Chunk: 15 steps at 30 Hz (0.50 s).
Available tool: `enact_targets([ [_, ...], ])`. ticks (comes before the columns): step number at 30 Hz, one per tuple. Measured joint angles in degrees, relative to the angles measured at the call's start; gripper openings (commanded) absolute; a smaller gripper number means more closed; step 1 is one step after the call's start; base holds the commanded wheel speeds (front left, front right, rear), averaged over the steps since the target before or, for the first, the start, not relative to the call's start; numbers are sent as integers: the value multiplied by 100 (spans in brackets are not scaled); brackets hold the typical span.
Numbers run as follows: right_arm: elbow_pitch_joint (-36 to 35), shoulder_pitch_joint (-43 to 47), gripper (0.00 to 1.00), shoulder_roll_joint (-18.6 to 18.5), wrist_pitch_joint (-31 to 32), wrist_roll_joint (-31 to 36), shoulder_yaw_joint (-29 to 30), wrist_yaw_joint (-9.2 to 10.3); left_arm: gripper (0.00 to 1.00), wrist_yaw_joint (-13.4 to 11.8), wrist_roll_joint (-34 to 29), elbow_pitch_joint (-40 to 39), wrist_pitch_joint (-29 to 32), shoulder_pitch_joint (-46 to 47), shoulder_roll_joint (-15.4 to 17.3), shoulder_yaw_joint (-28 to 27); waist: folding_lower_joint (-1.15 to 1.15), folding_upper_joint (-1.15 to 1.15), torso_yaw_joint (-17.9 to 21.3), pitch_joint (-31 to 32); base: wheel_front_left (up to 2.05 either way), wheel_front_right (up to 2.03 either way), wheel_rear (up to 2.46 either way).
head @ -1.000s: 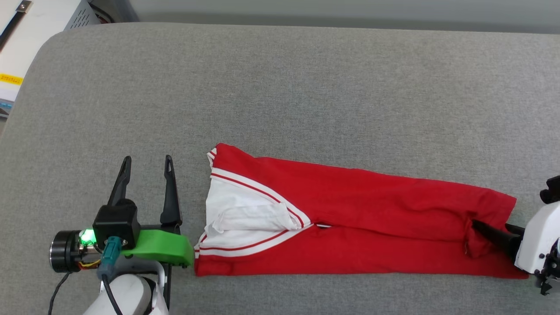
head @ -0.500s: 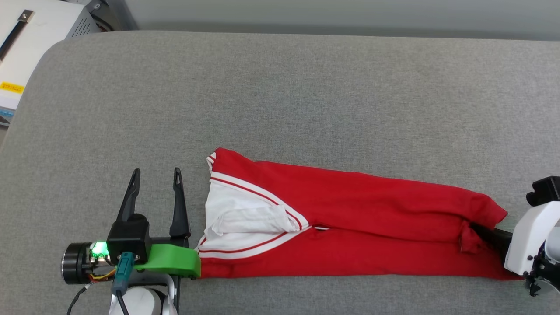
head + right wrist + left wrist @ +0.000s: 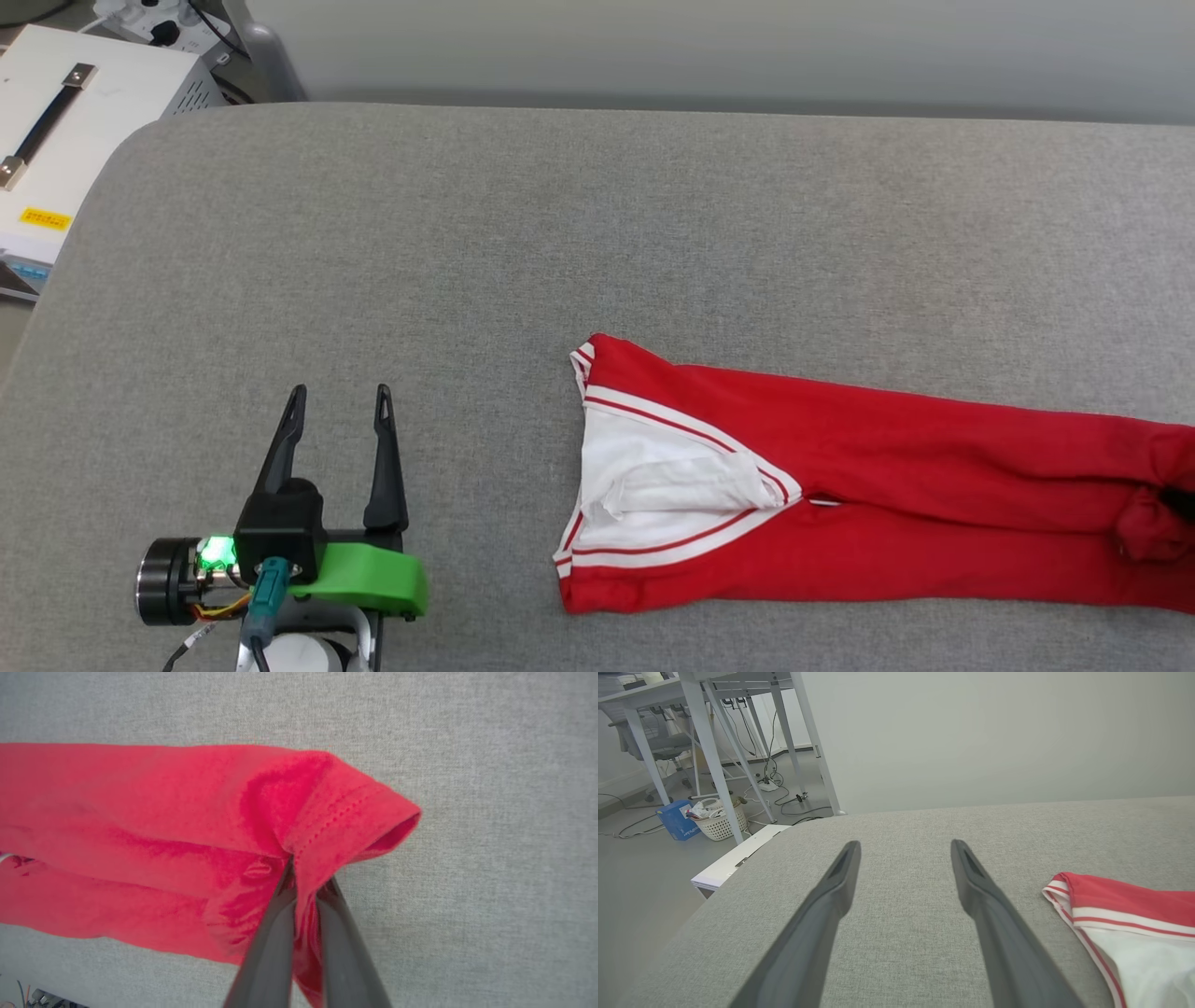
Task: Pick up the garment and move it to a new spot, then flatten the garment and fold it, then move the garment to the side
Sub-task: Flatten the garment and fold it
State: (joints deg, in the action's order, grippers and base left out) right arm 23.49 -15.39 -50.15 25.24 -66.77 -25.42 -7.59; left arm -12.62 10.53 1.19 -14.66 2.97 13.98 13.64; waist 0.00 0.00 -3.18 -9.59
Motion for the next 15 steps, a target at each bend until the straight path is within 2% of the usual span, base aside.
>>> enact_targets([
  [4,-444,18,0,5,167,1,-83,4,100,91,-101,22,0,-64,-81,-108,0,0,9,55,0,0,0],
  [10,-1631,-32,0,33,521,237,-324,4,100,255,-210,36,0,-89,-204,-196,0,0,-19,73,0,0,0],
  [15,-2305,-424,0,372,909,590,-586,5,100,349,-291,36,0,-86,-343,-234,0,0,-71,-23,0,0,0],
])
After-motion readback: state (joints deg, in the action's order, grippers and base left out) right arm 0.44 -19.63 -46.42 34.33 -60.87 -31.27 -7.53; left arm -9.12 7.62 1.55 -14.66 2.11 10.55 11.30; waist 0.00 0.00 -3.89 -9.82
